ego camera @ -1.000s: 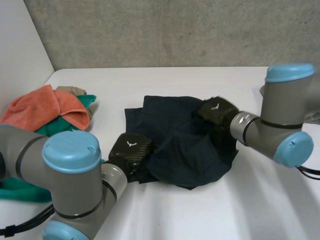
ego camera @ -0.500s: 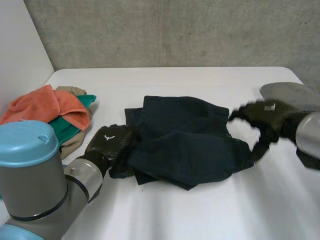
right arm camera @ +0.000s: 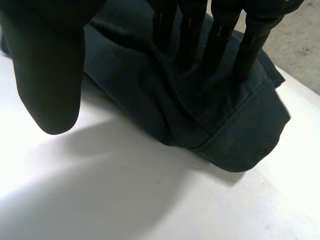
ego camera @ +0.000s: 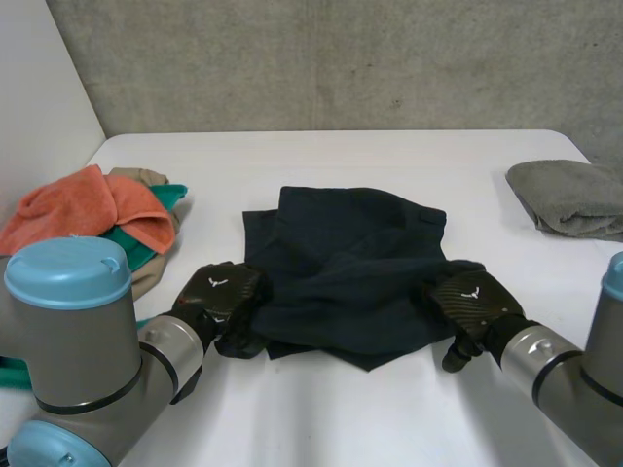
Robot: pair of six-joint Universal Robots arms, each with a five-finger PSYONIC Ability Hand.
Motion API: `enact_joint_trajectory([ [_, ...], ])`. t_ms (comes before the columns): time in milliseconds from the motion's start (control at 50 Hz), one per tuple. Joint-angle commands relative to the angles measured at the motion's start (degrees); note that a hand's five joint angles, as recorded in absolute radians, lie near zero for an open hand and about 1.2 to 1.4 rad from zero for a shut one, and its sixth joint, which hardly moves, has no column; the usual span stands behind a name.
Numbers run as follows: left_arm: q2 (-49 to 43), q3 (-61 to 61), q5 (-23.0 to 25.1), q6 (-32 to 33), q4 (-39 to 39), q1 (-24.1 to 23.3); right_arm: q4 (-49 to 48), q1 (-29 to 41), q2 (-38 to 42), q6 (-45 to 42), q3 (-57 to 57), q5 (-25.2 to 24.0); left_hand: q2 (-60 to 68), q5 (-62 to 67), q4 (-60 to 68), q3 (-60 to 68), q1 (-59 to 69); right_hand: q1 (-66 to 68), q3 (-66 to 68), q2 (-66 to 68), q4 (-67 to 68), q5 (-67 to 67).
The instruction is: Fold the laundry.
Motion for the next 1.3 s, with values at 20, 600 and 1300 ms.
enact_joint_trajectory([
  [20,-0.82,0.48,0.0,0.45,0.03,0.02,-6.57,0.87,7.16,-1.18,-3.22,0.51,22.88,23.46,23.21,23.23,22.66,6.42,6.32,6.99,6.52,7.38],
  [600,20.08,11.02,-3.25,6.78,-16.31,-0.68,26.0,-0.71,-8.3,-8.91,-29.66,-2.12,32.68,33.25,33.0,33.03,32.46,56.76,56.65,57.33,56.85,57.72],
  [1300,-1.88,42.67,6.59,22.16,36.41,5.12,-25.25,4.91,12.1,-6.55,-60.37,3.86,32.68,33.25,33.0,33.03,32.46,56.76,56.65,57.33,56.85,57.72],
])
